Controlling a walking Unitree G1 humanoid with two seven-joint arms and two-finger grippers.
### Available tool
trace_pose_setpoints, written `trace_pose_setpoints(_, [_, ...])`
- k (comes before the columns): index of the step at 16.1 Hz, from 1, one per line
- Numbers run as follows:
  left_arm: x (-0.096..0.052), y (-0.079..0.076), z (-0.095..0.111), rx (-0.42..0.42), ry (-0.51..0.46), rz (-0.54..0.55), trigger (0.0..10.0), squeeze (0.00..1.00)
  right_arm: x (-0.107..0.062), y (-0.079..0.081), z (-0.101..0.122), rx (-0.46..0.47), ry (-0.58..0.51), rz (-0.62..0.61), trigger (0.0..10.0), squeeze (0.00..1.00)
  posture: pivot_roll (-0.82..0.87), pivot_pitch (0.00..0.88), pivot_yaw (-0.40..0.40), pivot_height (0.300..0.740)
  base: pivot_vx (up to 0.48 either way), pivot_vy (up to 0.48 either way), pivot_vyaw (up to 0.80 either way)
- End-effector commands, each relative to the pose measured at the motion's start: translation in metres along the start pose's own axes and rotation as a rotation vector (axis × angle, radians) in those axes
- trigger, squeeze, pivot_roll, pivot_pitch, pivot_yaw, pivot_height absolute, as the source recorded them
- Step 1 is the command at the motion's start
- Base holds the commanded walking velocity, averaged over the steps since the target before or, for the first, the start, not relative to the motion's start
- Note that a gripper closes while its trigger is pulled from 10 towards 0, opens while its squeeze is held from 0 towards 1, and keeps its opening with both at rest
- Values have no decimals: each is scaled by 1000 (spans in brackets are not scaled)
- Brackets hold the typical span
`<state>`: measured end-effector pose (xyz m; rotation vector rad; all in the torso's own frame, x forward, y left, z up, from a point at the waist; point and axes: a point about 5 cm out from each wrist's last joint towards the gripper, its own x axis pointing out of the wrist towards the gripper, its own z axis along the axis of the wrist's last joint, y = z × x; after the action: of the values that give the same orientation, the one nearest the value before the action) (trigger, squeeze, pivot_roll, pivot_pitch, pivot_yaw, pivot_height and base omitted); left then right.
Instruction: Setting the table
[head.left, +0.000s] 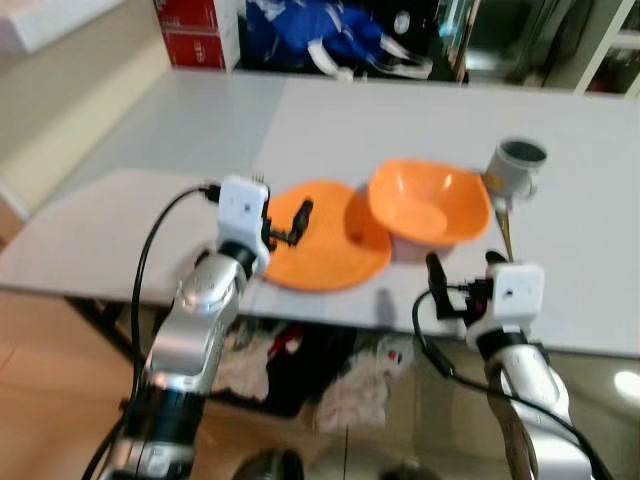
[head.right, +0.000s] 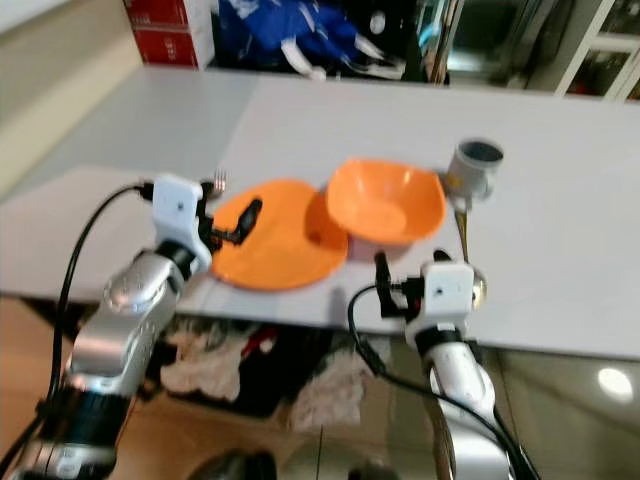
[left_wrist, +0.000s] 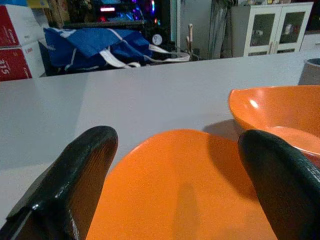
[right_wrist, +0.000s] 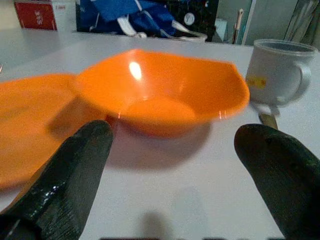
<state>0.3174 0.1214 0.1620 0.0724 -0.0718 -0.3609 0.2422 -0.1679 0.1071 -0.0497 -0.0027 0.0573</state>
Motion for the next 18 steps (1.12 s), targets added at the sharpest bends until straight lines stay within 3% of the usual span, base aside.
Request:
trace_pose_setpoints(1, [0, 2, -1, 2, 5, 14, 10000, 0, -1, -1, -2, 4, 2, -1, 10000, 0, -123, 0, 34, 727, 0, 0, 0])
trace_pose_setpoints(5, [3, -3, 1, 4, 11, 10, 10000, 0, -3, -2, -2, -2, 5, -4, 10000, 0, -135, 0, 34, 727, 0, 0, 0])
trace_pose_setpoints(12, [11, -6, -1, -33, 28, 19, 10000, 0, -9, -1, -5, 0, 12, -8, 10000, 0, -144, 0, 42, 727, 0, 449, 0])
trace_pose_setpoints(18, [24, 26, -11, -38, 117, -23, 10000, 0, -7, -1, -6, -2, 17, -1, 10000, 0, -150, 0, 41, 727, 0, 0, 0])
